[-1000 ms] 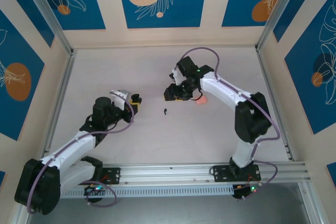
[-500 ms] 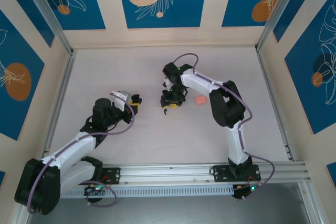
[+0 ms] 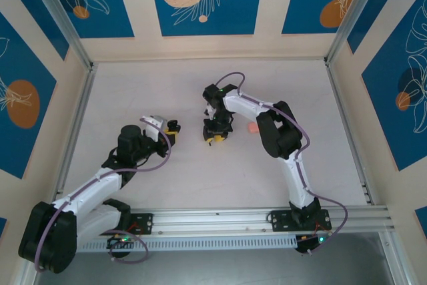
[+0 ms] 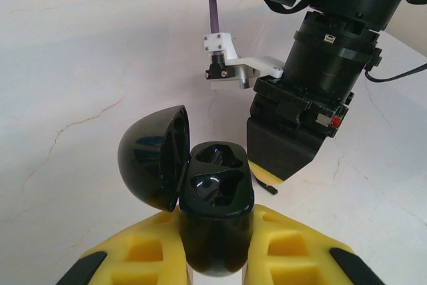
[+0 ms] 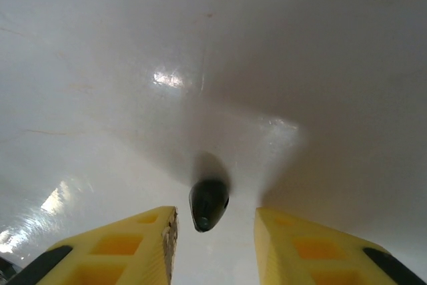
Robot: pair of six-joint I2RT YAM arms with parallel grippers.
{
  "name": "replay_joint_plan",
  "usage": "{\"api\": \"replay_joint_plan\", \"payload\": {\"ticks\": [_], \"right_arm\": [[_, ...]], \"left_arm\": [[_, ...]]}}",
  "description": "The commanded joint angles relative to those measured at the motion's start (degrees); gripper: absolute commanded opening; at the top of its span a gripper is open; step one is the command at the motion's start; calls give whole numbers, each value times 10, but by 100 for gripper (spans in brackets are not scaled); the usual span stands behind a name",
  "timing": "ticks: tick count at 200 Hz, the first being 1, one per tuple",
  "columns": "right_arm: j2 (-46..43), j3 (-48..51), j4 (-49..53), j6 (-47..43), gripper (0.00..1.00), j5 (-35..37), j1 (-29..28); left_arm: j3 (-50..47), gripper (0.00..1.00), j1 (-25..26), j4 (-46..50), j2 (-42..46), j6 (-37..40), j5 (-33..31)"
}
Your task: Insert wireless bluetooth earbuds into charging case
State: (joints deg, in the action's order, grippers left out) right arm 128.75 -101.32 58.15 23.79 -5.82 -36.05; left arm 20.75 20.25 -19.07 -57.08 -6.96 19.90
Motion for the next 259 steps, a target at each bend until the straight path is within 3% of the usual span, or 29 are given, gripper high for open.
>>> {"api": "replay_joint_plan", "payload": {"ticks": [1, 101, 166, 223, 259], "right_arm": [[14, -22, 12, -3, 35, -15, -7], [23, -19, -1, -2, 22, -8, -11], [-38, 42, -72, 18, 19, -9, -4], [-139, 160, -197, 50, 18, -22, 15], [-210, 247, -287, 71, 18, -28, 26]], "left_arm": [[17, 17, -6, -6, 3, 9, 16], [19, 17, -6, -2, 1, 10, 21], [16, 17, -6, -10, -15, 29, 46], [-14, 15, 6, -117, -64, 3, 77], [-25, 15, 46, -194, -109, 12, 65]]}}
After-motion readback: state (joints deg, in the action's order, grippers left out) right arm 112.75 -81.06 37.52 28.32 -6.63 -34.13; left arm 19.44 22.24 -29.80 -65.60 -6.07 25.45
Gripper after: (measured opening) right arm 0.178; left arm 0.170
